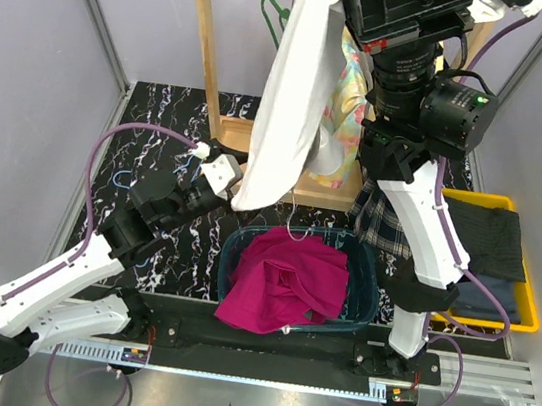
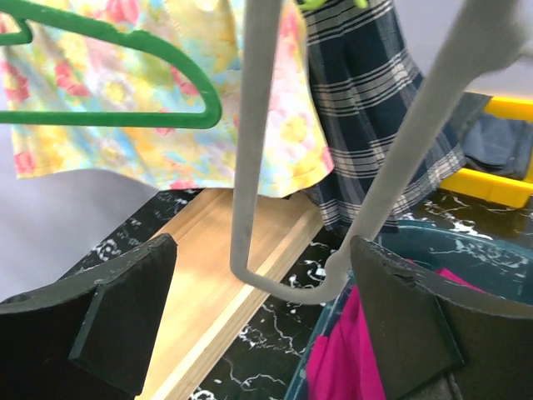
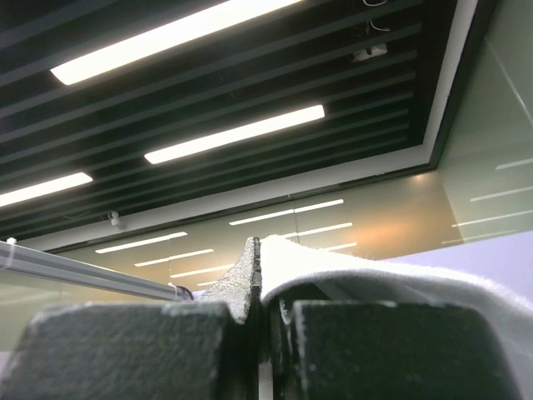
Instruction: Remove the skirt from the hanger
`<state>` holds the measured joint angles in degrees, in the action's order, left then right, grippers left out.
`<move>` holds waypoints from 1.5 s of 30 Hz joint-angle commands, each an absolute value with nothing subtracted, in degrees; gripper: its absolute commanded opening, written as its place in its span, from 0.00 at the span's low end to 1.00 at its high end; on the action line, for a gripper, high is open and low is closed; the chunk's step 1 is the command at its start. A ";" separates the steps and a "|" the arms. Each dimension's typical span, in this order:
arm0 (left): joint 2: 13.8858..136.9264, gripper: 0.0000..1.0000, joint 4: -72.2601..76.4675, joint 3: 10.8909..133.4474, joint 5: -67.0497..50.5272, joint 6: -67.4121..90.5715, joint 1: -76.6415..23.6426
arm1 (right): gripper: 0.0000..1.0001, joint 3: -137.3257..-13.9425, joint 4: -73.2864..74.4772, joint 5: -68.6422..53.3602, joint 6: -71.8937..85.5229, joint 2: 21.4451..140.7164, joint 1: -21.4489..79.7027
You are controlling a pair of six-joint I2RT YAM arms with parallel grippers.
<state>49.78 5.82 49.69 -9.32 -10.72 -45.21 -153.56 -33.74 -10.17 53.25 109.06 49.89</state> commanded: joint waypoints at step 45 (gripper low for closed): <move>41.48 0.91 -0.97 55.81 -41.40 9.76 -31.64 | 0.00 -151.87 -37.35 -13.09 59.15 105.47 50.27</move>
